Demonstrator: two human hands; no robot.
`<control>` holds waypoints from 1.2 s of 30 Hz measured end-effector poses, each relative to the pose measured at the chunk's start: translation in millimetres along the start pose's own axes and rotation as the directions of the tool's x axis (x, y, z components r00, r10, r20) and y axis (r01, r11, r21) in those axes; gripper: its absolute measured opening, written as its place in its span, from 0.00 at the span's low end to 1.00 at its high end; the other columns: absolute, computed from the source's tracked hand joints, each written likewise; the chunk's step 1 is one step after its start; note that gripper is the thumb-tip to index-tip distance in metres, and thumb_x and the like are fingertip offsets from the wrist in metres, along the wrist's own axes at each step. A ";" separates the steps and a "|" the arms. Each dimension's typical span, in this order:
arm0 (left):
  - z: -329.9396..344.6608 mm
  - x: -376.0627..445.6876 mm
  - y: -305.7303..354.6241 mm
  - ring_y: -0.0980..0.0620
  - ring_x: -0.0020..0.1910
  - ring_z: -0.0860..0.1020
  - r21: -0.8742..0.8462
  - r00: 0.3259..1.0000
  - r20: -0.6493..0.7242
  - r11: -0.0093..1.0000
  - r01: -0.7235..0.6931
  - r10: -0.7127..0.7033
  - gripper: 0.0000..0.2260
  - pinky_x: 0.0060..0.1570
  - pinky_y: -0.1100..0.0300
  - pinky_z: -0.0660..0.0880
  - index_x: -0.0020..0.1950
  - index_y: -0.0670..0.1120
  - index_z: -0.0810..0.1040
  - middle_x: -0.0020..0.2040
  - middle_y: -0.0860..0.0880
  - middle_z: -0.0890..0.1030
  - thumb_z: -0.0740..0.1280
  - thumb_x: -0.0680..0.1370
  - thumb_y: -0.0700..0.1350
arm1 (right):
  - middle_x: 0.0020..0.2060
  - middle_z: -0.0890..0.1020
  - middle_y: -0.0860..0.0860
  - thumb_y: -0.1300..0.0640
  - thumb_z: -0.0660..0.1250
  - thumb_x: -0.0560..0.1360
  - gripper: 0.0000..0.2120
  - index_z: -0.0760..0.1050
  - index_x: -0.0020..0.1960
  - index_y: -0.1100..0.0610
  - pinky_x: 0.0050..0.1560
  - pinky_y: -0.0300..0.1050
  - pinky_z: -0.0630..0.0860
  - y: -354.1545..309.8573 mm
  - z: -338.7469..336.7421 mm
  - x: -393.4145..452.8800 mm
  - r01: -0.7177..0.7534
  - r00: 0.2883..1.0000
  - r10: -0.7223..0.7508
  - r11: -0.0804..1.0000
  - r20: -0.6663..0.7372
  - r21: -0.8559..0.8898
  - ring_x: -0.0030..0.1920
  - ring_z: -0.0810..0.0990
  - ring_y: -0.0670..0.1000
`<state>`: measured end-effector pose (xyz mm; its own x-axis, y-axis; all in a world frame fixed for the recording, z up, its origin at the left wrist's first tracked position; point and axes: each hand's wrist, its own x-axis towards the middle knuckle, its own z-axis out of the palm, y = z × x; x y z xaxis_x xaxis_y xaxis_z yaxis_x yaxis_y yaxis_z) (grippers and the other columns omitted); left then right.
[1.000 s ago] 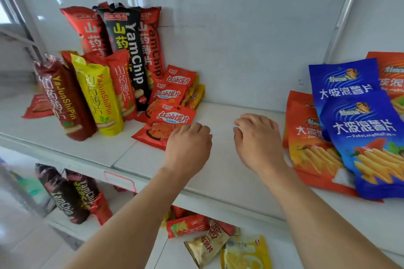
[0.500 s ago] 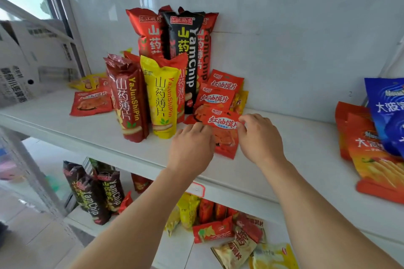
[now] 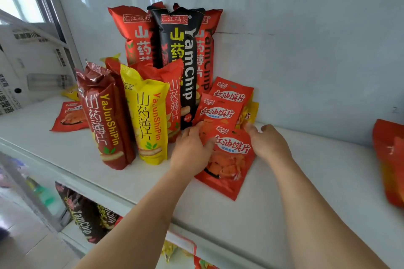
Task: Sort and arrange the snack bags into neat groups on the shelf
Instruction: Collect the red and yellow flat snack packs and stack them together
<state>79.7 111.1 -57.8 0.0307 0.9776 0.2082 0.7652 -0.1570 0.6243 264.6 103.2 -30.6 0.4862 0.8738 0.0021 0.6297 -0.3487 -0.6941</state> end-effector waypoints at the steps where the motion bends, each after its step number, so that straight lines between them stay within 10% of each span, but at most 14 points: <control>1: 3.6 5.9 -0.9 0.44 0.78 0.60 0.012 1.000 0.016 1.000 0.014 -0.014 0.33 0.74 0.48 0.61 0.80 0.49 0.59 0.78 0.46 0.64 0.62 0.80 0.63 | 0.69 0.74 0.57 0.32 0.54 0.78 0.35 0.65 0.73 0.57 0.62 0.52 0.70 0.2 3.7 5.3 0.009 1.000 -0.009 1.000 0.009 0.010 0.68 0.73 0.60; 6: 12.3 24.6 -3.4 0.44 0.80 0.53 0.137 0.988 0.150 0.990 0.018 -0.039 0.43 0.76 0.48 0.55 0.81 0.50 0.54 0.81 0.47 0.55 0.65 0.74 0.70 | 0.58 0.81 0.56 0.35 0.53 0.80 0.26 0.73 0.61 0.56 0.52 0.48 0.72 -6.2 12.3 24.6 0.066 0.997 -0.071 0.992 0.040 0.109 0.56 0.79 0.57; 11: 16.2 28.5 -5.6 0.44 0.77 0.57 0.140 0.983 0.178 0.990 0.027 -0.052 0.24 0.75 0.47 0.59 0.63 0.49 0.74 0.78 0.50 0.59 0.68 0.76 0.65 | 0.53 0.82 0.57 0.36 0.50 0.81 0.27 0.75 0.50 0.57 0.49 0.47 0.71 -10.2 9.7 46.1 0.039 0.996 -0.053 0.986 0.077 0.165 0.47 0.78 0.56; 23: 11.1 12.9 -1.1 0.48 0.77 0.62 0.348 0.990 0.132 0.937 -0.006 -0.042 0.37 0.70 0.49 0.66 0.70 0.50 0.74 0.79 0.51 0.62 0.52 0.75 0.75 | 0.41 0.82 0.52 0.30 0.49 0.78 0.28 0.75 0.45 0.51 0.45 0.48 0.75 -11.9 5.4 67.0 -0.190 0.967 0.094 0.886 0.238 0.423 0.42 0.82 0.52; 30: 14.9 24.7 -15.6 0.50 0.67 0.71 -0.023 1.000 0.012 1.000 0.008 -0.008 0.14 0.64 0.57 0.69 0.46 0.48 0.75 0.70 0.53 0.71 0.65 0.80 0.58 | 0.47 0.85 0.54 0.29 0.50 0.77 0.32 0.78 0.52 0.54 0.60 0.54 0.75 -2.4 3.5 71.4 -0.193 0.971 0.090 0.843 0.222 0.502 0.51 0.82 0.55; 36: 13.7 54.0 1.3 0.45 0.62 0.73 -0.165 0.995 -0.104 0.986 -0.010 -0.008 0.13 0.63 0.52 0.71 0.48 0.44 0.72 0.62 0.48 0.74 0.62 0.83 0.54 | 0.57 0.80 0.56 0.31 0.50 0.78 0.31 0.74 0.62 0.55 0.58 0.54 0.78 -2.7 1.1 70.5 -0.217 0.970 0.119 0.811 0.210 0.544 0.52 0.81 0.56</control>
<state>91.2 165.6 -56.1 -0.0424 0.9589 0.2807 0.6483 -0.1874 0.7380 296.5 166.1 -29.4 0.4194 0.8777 -0.2318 0.0753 -0.2881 -0.9546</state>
